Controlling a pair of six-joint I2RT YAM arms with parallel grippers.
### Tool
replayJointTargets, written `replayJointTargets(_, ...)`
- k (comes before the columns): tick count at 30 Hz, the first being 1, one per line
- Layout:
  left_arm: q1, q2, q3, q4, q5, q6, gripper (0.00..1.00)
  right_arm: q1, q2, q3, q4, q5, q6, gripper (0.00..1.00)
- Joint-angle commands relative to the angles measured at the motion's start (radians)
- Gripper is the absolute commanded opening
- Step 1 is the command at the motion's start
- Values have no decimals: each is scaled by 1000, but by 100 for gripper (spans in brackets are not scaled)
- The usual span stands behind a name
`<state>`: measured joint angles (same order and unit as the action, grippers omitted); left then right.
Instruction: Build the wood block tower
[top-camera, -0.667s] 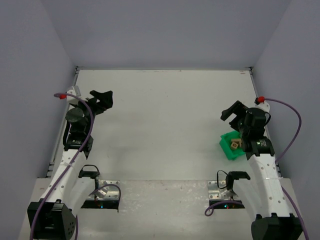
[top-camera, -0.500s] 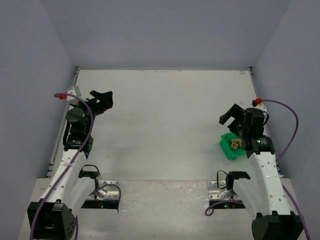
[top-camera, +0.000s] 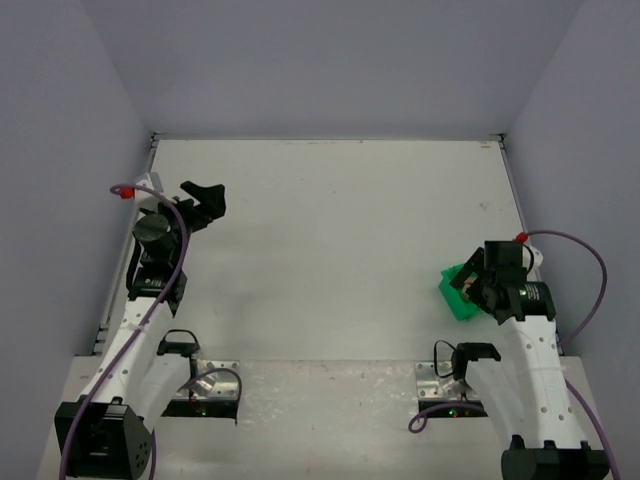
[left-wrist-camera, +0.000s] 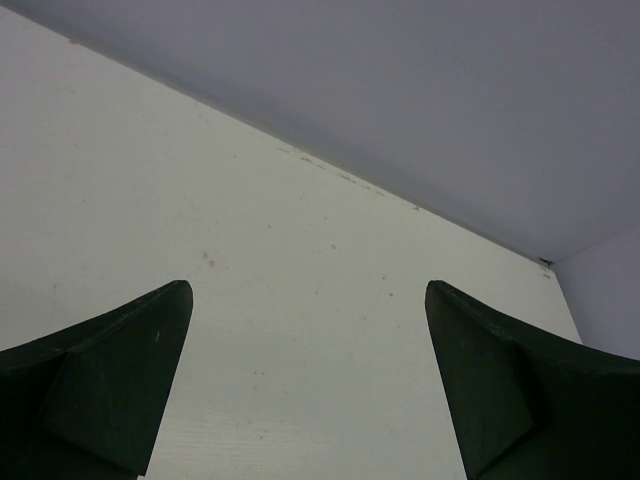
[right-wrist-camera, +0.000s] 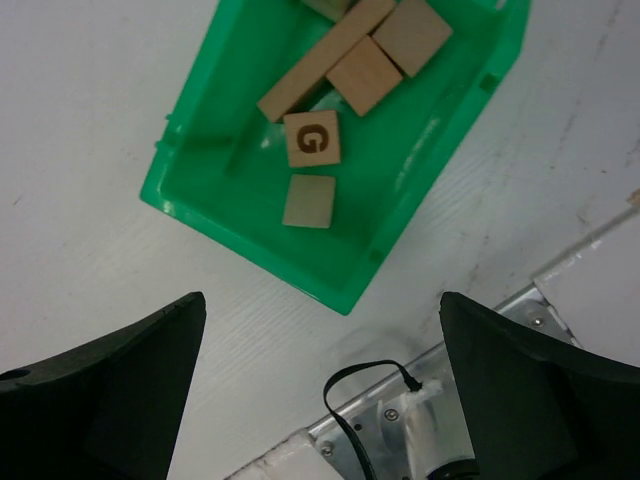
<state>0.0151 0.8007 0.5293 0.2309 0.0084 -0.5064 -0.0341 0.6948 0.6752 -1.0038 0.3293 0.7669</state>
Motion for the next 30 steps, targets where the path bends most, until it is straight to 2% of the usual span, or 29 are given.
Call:
replayJointTargets(1,8,6,51,15,-3,-9,100,-2,35,49,-79,178,93,99)
replayJointTargets(6,8,21,51,28,10,-14,100,-7,63,27,-75,357,246,99)
replayJointTargets(11,8,53,59,38,50,-12,100,-16,150,0,-8,382,265,96)
replayJointTargets(16,8,67,66,24,15,-17,100,-74,265,-32,90,352,255,88)
replayJointTargets(23,8,93,72,34,32,-12,100,-242,280,-107,284,258,193,75)
replayJointTargets(30,7,124,89,22,25,-11,100,-269,266,-220,529,185,134,63)
